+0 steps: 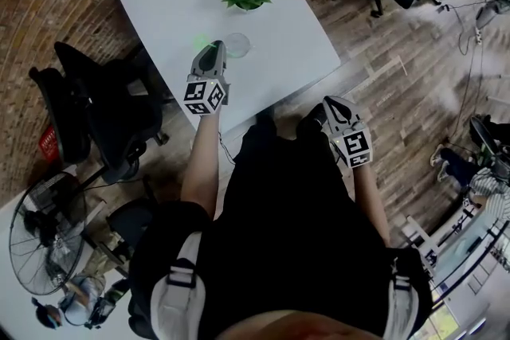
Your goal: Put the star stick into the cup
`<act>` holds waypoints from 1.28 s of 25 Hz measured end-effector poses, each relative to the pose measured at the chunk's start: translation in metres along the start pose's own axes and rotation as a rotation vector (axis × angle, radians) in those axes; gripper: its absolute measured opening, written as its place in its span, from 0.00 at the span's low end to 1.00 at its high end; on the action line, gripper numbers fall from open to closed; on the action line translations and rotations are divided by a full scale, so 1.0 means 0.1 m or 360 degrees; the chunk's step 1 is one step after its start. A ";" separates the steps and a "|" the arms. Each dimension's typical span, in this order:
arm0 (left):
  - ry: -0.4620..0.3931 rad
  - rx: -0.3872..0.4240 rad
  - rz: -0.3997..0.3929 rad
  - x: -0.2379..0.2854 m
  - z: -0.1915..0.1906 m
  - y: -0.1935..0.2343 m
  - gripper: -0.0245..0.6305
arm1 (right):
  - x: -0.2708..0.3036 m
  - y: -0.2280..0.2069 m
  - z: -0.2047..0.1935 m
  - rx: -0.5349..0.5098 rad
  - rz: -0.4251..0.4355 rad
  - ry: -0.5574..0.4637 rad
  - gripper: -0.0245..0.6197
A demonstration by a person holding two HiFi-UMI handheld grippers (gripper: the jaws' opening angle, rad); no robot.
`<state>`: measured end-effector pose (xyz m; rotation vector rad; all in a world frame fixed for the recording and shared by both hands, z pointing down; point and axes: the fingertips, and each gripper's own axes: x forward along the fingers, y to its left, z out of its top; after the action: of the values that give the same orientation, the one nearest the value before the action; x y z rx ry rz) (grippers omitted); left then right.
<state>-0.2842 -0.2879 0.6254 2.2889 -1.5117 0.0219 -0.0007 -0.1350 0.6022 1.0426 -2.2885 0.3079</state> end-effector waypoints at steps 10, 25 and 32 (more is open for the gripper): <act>0.0071 -0.0004 0.0009 0.06 -0.23 0.07 0.08 | 0.05 0.02 0.01 -0.0008 0.0008 0.0006 0.04; 0.0139 -0.0010 0.0039 0.09 -0.47 0.04 0.08 | 0.00 0.04 -0.02 0.0028 -0.0001 0.0075 0.04; 0.0180 0.0013 0.0019 0.10 -0.52 0.03 0.15 | 0.01 0.04 -0.02 0.0038 0.0002 0.0070 0.04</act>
<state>-0.2720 -0.2807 0.6764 2.2445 -1.4707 0.1581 -0.0035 -0.1324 0.6047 1.0365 -2.2512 0.3558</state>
